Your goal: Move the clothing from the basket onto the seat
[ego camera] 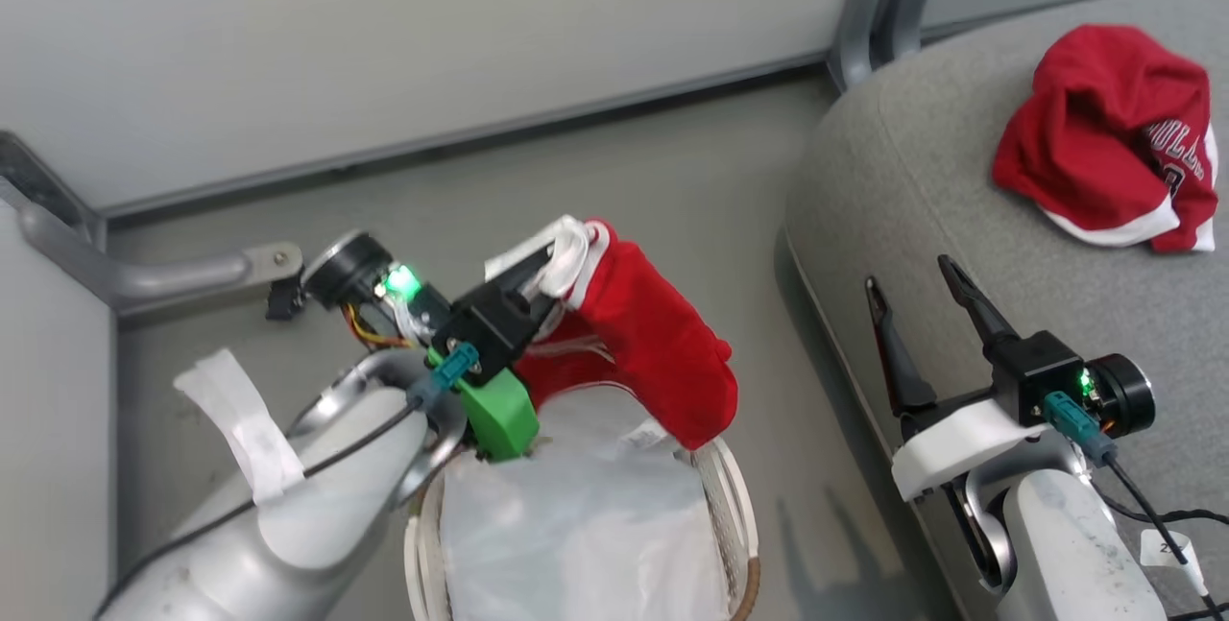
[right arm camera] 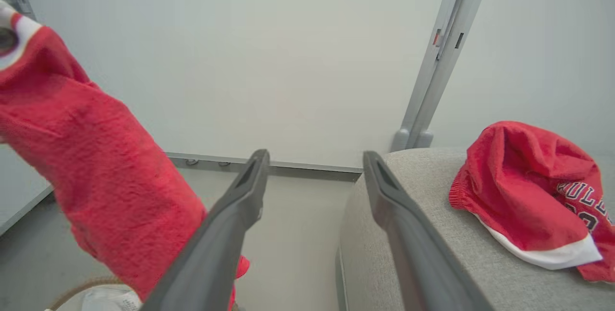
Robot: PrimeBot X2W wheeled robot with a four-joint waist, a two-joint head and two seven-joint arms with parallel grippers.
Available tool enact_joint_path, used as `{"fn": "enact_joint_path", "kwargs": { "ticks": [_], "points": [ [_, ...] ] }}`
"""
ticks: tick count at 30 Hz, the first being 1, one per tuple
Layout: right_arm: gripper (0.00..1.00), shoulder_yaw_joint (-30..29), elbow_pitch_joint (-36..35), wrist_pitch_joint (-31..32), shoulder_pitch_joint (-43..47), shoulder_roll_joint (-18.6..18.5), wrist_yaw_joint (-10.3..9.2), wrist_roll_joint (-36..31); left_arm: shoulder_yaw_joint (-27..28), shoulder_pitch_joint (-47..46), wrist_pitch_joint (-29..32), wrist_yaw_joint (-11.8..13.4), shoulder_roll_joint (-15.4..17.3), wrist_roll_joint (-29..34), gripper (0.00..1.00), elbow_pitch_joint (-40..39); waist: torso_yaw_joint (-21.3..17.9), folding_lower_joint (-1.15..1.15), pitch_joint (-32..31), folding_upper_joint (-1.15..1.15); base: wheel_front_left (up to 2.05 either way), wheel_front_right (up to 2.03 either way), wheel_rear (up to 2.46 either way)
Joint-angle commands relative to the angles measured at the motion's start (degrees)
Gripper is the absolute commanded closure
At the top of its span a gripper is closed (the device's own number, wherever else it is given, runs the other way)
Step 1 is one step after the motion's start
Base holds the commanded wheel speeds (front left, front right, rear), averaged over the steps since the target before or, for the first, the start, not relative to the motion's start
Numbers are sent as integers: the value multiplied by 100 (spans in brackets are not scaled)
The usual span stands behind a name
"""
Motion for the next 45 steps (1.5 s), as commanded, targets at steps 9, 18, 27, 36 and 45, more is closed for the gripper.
{"fn": "enact_joint_path", "kwargs": {
  "ticks": [9,18,27,36,45],
  "points": [
    [0,484,94,-27,-36,-21,-6,129,-333,-1353,382,-20,514,-241,100,-624,75,0,-823,0,0,0,0],
    [0,1039,211,-27,-195,-21,-6,250,-281,-2251,407,-17,614,-491,100,-504,4,0,-889,0,0,0,0],
    [0,1516,368,-27,-352,-21,-6,335,-354,-2576,296,-15,463,-577,100,-357,62,0,-999,0,0,0,0],
    [0,2308,667,-27,-938,-22,-6,593,-516,-2830,224,-14,219,-600,100,-332,182,0,-991,0,0,0,0],
    [0,2695,1188,-28,-1641,-21,-6,798,-672,-2988,152,-14,-39,-680,100,-377,346,0,-982,0,0,0,0]
  ]
}}
